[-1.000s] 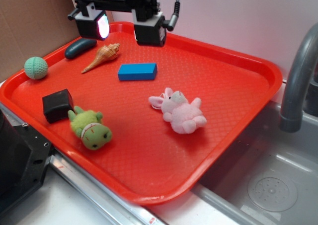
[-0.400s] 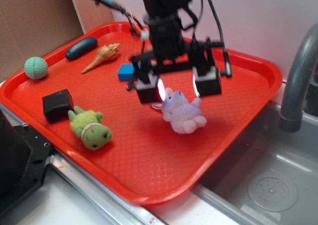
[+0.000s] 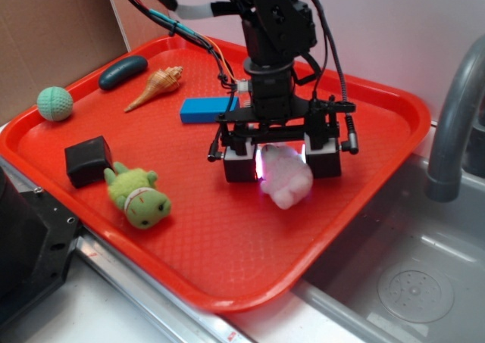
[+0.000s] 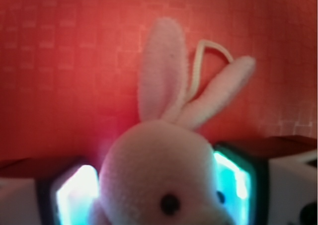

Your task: Grab the pink bunny.

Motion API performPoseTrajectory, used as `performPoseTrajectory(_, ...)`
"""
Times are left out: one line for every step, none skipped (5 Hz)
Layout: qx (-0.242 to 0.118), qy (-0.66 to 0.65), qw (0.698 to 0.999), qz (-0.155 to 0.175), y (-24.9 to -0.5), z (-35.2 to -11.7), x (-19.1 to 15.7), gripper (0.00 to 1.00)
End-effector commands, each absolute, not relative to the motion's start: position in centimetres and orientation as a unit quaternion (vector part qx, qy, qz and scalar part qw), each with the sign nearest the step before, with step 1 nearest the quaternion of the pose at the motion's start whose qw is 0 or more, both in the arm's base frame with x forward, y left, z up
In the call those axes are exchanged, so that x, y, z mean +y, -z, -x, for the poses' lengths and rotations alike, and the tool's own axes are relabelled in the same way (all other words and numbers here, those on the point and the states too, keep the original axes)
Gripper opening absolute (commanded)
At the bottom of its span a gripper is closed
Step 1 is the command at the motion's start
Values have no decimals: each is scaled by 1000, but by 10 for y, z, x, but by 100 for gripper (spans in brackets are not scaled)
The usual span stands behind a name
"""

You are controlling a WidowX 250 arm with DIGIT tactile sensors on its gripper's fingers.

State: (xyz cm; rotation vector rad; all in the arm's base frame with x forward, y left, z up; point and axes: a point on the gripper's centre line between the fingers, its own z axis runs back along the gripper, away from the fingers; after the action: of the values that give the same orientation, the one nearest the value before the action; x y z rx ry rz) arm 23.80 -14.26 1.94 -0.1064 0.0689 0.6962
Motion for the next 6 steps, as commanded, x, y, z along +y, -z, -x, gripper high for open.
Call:
performPoseTrajectory(-26, -223, 974, 36, -75, -239, -127, 0)
performPoseTrajectory(-43, -145, 988, 25, -123, -233, -102, 0)
performPoseTrajectory(-54, -113, 992, 6, -151, -228, -81, 0)
performPoseTrajectory(-50, -107, 993, 11, -158, -228, -50, 0)
performPoseTrajectory(-48, -112, 993, 9, -160, -229, -23, 0)
performPoseTrajectory(-57, -121, 991, 11, -169, -227, -5, 0)
